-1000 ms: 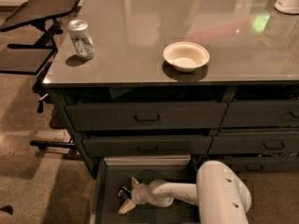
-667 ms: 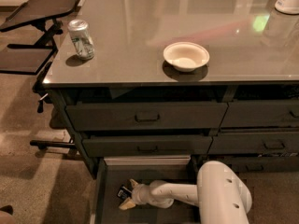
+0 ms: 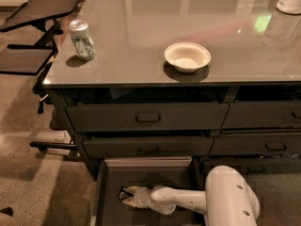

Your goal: Pick rxbar blueberry from bottom drawer and place on counter

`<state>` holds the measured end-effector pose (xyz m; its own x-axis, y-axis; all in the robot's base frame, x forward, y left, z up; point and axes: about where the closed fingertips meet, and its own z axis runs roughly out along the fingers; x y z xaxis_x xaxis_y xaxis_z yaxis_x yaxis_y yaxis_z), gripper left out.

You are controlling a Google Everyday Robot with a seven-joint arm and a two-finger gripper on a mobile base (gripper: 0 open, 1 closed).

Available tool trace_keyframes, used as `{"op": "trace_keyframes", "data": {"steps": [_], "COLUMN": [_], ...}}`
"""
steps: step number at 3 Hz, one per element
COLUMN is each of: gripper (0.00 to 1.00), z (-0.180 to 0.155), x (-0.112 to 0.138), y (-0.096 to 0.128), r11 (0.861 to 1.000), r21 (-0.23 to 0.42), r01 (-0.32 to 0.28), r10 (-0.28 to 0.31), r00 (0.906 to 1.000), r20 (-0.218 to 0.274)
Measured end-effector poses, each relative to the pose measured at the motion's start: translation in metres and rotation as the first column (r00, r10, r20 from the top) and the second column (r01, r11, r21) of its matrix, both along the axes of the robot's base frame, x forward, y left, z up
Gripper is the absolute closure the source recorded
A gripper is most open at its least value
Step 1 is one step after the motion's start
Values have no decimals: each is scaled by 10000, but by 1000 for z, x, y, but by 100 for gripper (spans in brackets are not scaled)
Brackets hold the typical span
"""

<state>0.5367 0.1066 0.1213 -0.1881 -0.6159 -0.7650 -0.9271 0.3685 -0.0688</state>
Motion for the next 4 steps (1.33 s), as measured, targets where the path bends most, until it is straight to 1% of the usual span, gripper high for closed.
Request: {"op": "trace_keyframes", "data": {"steps": [1, 2, 3, 4], "gripper": [88, 100, 100, 100], "z": [7, 15, 40, 86], "x": [-2, -4, -11, -22], "y": [-2, -5, -12, -20], "r11": [9999, 9997, 9987, 9939], "r21": [100, 202, 386, 634], "r01": [108, 110, -342, -907], "r10": [-112, -119, 328, 867], "r00": [9993, 9989, 9988, 9942], "r20": [348, 463, 372, 636]}}
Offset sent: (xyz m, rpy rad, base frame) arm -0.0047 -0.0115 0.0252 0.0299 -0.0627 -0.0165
